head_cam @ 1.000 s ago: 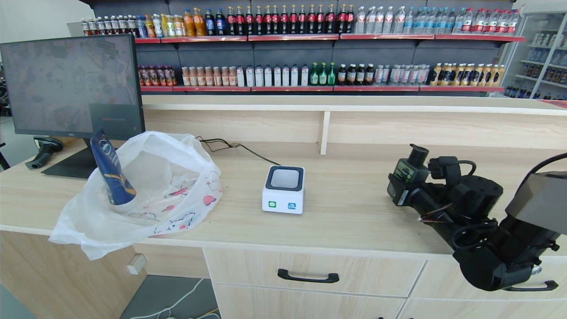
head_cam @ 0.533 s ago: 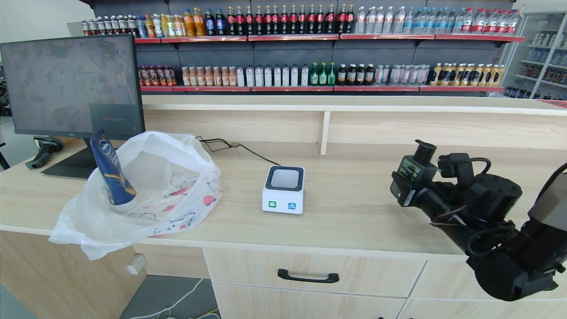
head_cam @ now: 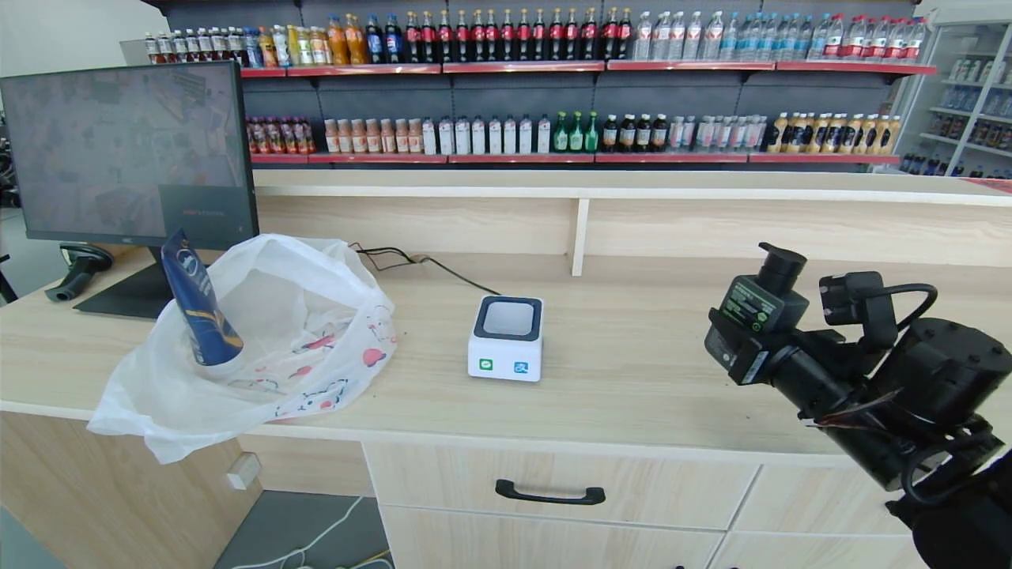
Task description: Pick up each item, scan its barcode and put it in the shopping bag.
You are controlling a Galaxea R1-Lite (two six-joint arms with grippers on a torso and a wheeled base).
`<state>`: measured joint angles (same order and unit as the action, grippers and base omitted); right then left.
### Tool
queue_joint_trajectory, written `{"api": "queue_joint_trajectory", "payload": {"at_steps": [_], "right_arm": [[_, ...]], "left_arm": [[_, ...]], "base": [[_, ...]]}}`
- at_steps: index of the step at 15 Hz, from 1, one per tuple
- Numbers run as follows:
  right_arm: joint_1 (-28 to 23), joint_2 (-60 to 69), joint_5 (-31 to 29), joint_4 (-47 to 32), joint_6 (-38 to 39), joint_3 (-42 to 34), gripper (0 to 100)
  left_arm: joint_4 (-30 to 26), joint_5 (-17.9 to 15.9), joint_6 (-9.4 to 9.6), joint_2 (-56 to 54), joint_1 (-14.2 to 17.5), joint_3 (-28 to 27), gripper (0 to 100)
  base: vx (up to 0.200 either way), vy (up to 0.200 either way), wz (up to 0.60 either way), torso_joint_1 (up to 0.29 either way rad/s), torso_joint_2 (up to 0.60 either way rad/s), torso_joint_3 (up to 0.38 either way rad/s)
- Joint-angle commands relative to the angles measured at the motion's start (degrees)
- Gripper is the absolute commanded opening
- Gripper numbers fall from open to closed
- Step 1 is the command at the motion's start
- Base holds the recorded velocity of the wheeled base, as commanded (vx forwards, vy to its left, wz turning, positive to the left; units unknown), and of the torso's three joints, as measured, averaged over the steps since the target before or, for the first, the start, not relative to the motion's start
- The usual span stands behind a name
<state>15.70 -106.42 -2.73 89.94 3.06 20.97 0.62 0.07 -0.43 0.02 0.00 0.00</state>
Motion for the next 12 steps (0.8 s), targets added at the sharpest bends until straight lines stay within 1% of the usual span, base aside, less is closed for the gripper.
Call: {"api": "queue_joint_trajectory", "payload": {"at_steps": [1, 4, 7, 9, 10, 12], "right_arm": [[2.1, 4.2, 0.0, 0.1, -0.2, -3.1, 0], [3.6, 7.8, 0.0, 0.1, -0.4, -6.5, 0], [4.2, 13.4, 0.0, 0.1, -0.1, -13.5, 0], [5.0, 16.0, 0.6, 0.1, 2.1, -14.5, 0], [6.6, 16.7, 1.6, 0.1, 3.2, -15.9, 0], [9.2, 17.9, 6.6, 0.1, 5.2, -15.5, 0]], "left_arm": [[0.1, 0.0, -0.01, 0.0, 0.0, 0.0, 100], [0.0, 0.0, 0.08, 0.0, 0.0, 0.0, 100], [0.0, 0.0, 0.25, 0.0, 0.0, 0.0, 100], [0.0, 0.0, 0.25, 0.0, 0.0, 0.0, 100], [0.0, 0.0, 0.25, 0.0, 0.0, 0.0, 100], [0.0, 0.0, 0.25, 0.0, 0.0, 0.0, 100]], "base": [[0.0, 0.0, 0.0, 0.0, 0.0, 0.0], [0.0, 0.0, 0.0, 0.0, 0.0, 0.0], [0.0, 0.0, 0.0, 0.0, 0.0, 0.0], [0.0, 0.0, 0.0, 0.0, 0.0, 0.0], [0.0, 0.0, 0.0, 0.0, 0.0, 0.0], [0.0, 0.0, 0.0, 0.0, 0.0, 0.0]]}}
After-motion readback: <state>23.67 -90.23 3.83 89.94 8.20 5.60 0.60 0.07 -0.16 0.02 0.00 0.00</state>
